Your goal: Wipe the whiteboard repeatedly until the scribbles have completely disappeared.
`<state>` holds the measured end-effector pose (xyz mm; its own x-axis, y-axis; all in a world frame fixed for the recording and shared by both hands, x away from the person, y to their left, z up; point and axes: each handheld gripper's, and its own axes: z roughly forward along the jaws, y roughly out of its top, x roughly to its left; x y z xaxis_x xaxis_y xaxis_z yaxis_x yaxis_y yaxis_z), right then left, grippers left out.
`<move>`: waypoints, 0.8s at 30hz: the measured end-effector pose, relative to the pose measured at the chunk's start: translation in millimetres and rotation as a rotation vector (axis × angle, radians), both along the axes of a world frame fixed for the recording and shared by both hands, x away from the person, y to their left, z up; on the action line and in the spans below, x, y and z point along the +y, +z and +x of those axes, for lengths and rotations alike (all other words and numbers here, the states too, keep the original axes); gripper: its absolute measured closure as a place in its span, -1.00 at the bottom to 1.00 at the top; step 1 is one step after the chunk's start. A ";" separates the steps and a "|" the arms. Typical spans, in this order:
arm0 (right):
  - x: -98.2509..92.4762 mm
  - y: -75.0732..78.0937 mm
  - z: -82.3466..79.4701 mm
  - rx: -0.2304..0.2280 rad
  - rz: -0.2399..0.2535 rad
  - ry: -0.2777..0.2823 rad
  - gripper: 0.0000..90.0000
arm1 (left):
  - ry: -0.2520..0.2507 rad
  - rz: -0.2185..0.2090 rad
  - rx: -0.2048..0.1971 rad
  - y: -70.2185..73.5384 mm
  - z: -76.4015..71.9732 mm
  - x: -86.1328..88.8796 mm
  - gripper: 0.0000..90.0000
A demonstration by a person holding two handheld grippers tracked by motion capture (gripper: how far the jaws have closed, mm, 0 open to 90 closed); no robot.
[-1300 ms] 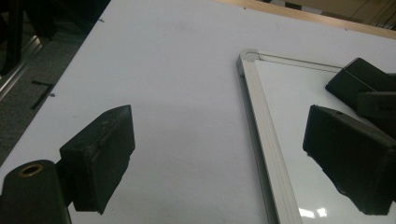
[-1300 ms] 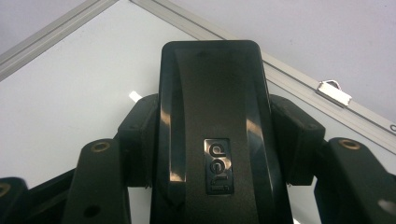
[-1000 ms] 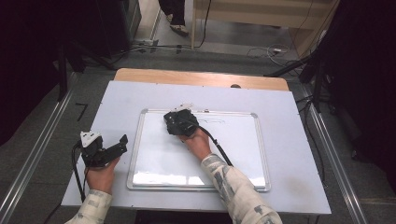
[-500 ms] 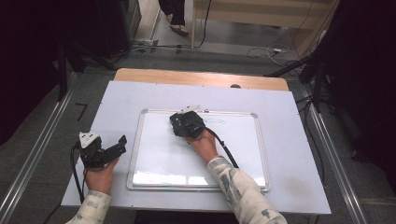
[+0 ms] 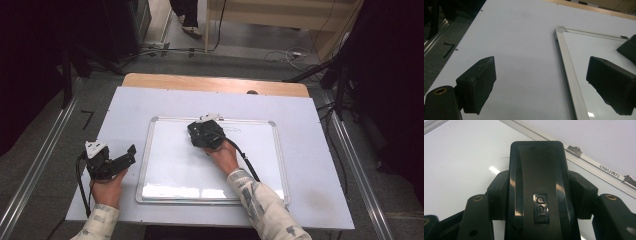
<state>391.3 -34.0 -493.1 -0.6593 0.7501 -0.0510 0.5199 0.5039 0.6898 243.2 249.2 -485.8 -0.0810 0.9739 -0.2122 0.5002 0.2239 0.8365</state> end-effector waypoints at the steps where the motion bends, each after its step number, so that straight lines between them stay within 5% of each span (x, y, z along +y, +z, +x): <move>1: 1.6 -0.2 -0.1 -0.002 0.002 0.001 -0.13 | -0.003 0.001 -0.001 0.0 0.4 -0.4 -0.79; 24: 1.1 7.3 9.0 0.008 0.069 0.004 -0.18 | -0.006 -0.001 0.001 -0.4 1.8 0.2 -0.79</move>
